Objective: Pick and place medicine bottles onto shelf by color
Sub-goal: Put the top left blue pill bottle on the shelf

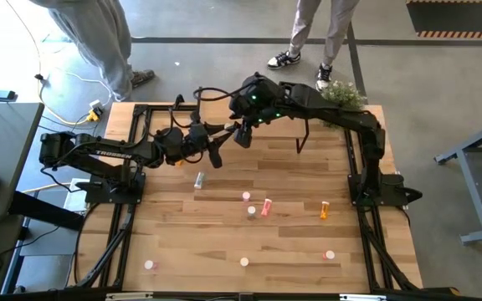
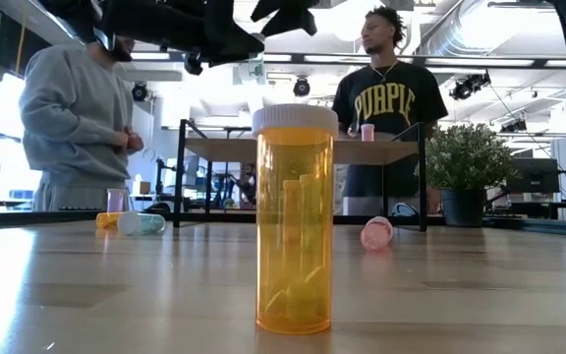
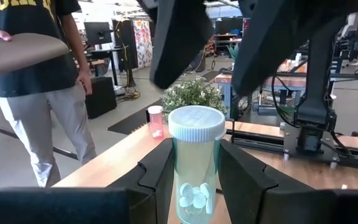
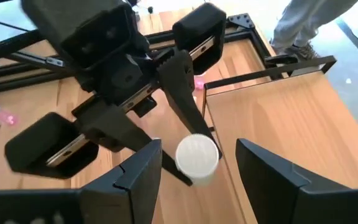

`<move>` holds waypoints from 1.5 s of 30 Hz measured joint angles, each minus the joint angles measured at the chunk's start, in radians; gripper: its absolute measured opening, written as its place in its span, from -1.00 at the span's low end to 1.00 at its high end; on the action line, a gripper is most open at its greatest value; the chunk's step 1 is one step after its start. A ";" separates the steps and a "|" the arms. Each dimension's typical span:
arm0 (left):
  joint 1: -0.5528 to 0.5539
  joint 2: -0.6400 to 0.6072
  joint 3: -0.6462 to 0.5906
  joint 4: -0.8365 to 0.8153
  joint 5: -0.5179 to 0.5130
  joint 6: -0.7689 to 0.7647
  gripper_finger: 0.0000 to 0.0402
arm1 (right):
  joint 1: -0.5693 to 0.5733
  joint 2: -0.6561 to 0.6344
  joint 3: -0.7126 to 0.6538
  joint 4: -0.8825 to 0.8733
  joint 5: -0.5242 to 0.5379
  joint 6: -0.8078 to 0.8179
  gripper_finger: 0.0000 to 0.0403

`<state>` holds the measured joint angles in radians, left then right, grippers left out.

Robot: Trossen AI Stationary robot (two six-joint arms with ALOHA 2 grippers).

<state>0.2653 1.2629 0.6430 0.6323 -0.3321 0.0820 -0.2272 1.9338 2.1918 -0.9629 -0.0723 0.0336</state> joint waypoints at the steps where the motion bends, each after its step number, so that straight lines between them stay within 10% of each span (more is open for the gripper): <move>1: 0.000 0.000 0.000 0.000 0.000 0.004 -0.48 | 0.000 0.005 0.000 -0.003 0.000 0.008 -0.02; 45: 0.000 0.000 0.000 -0.003 -0.007 0.042 -0.48 | 0.000 0.050 0.000 0.003 0.016 0.194 -0.43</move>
<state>0.2657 1.2625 0.6430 0.6294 -0.3389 0.1238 -0.2276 1.9835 2.1918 -0.9596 -0.0566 0.2276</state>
